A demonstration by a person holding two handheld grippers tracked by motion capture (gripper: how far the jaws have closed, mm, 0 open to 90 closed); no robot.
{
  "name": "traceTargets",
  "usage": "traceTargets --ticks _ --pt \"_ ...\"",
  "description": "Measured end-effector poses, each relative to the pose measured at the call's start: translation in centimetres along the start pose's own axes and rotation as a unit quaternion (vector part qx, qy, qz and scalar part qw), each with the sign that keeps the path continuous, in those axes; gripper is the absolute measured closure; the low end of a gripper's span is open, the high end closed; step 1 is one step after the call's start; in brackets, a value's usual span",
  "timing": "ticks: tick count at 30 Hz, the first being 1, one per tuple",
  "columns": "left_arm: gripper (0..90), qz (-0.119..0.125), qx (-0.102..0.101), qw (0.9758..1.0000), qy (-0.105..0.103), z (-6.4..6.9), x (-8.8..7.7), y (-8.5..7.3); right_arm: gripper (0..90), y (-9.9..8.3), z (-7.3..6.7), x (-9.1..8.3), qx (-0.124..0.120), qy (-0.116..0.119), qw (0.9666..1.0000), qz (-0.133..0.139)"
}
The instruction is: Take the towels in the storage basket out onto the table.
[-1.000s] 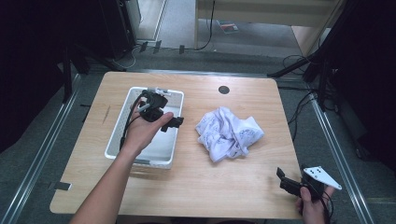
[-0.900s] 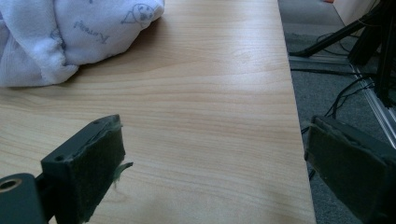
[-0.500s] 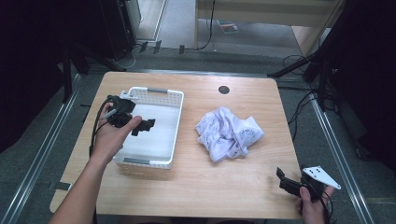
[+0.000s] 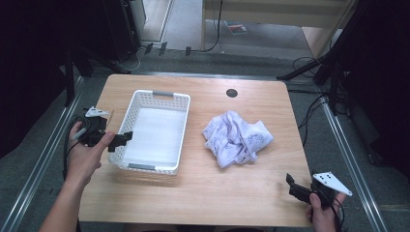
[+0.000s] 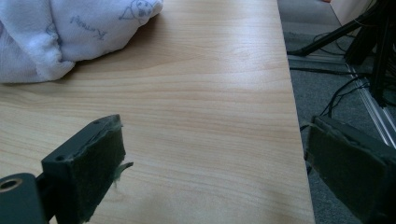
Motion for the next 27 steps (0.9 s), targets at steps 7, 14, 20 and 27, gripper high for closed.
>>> traceTargets --ticks 7,14,20,27 --pt "0.0 0.020 -0.027 0.9994 0.001 -1.8 -1.4 -2.5 5.2 0.0 -0.1 0.0 0.000 -0.002 1.0000 -0.002" --pt "0.0 0.033 -0.039 0.9987 0.005 -2.7 -2.1 -4.3 5.2 0.0 -0.1 0.0 -0.001 -0.004 1.0000 -0.003" --pt "0.0 0.043 -0.051 0.9978 0.001 -3.2 -2.2 -6.3 5.4 0.0 -0.1 0.1 -0.002 -0.005 1.0000 -0.004" --pt "0.0 0.100 -0.072 0.9922 -0.020 -3.7 -1.9 -9.3 5.4 0.0 -0.1 0.1 -0.004 -0.008 0.9999 -0.005"
Point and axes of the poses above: each handheld gripper's, and its own axes: x roughly forward along the jaws, y roughly out of its top, z roughly to its right, the point moved 2 cm from there along x, roughly forward along the jaws, and after that the axes turned 13 degrees about -y, right-handed, at the moved point
